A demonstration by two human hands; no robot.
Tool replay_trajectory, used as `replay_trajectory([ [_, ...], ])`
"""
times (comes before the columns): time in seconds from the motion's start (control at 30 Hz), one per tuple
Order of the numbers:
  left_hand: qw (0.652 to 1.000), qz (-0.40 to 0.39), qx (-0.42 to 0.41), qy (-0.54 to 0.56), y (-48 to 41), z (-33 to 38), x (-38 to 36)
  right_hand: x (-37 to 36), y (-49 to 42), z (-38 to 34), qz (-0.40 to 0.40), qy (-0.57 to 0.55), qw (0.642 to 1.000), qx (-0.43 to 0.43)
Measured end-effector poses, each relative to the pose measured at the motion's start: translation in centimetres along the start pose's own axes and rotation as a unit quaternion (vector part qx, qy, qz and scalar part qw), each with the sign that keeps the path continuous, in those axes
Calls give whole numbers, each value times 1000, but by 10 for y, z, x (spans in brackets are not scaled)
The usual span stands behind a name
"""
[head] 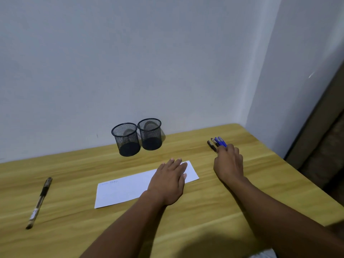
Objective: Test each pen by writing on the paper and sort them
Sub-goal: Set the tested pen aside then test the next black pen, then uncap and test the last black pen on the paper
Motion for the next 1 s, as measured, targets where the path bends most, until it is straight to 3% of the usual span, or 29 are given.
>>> replay_trajectory([
  [0.23,1000,23,12,3,3,-1,9,4,3,-9,20,-22,999,25],
  [0.43,995,90,38,14,17,-19,31,4,18,-78,-7,-146,979,142],
  [0.67,983,123,135,-7,66,-98,60,-24,64,-190,-73,-243,932,259],
  [1.0,923,126,359,-53,192,-237,79,-92,137,-296,-195,-254,895,311],
])
Point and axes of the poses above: each hand's wrist, its own y-axis away from the middle knuckle, its own x-axis out of the back of the hand, z = x × y, the point moved 9 cm from there along -y, towards the middle knuckle, and after that the axes turned 12 degrees about -y, right-handed, at the moved point
